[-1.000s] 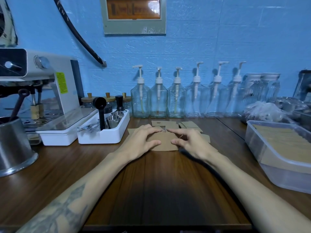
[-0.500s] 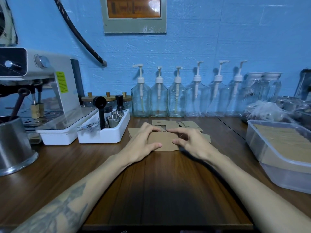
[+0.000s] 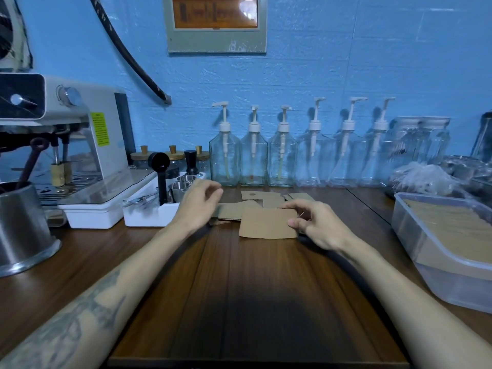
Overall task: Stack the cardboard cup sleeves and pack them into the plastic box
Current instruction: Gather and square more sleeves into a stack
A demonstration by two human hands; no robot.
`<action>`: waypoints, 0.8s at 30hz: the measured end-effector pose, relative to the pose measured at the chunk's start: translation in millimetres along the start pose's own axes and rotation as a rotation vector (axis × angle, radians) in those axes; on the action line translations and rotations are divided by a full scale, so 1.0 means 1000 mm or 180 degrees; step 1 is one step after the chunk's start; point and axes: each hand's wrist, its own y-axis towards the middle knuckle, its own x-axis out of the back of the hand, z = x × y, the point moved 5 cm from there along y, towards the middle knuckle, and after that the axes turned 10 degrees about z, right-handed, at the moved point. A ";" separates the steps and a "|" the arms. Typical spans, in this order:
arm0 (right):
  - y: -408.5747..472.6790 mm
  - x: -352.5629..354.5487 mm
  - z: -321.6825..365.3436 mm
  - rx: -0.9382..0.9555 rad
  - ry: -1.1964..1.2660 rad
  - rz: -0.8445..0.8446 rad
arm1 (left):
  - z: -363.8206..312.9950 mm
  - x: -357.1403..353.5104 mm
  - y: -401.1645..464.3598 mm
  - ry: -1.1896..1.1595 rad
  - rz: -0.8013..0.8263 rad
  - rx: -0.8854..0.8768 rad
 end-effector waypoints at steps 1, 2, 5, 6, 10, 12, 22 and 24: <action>0.000 0.002 -0.003 -0.0042 -0.0018 -0.0035 | 0.003 -0.003 0.003 0.0314 0.0174 0.0049; 0.001 0.004 -0.005 -0.0078 -0.0038 -0.0059 | 0.005 -0.008 0.005 0.0638 0.0367 0.0078; 0.002 0.004 -0.010 -0.0101 -0.0041 -0.0035 | 0.011 -0.030 0.004 0.1129 0.0912 0.0241; 0.003 0.003 -0.011 -0.0102 -0.0043 -0.0030 | 0.014 -0.038 0.002 0.1198 0.1098 0.0328; 0.006 0.002 -0.013 -0.0101 -0.0056 -0.0031 | 0.020 -0.043 -0.002 0.1146 0.1251 0.0382; 0.006 0.002 -0.013 -0.0113 -0.0055 -0.0027 | 0.018 -0.040 -0.001 0.1042 0.1194 0.0347; 0.002 0.006 -0.007 -0.0063 -0.0046 -0.0050 | 0.015 -0.036 0.000 0.0773 0.1169 0.0179; 0.002 0.007 -0.008 -0.0105 -0.0097 -0.0045 | 0.017 -0.033 0.001 0.0487 0.1068 0.0269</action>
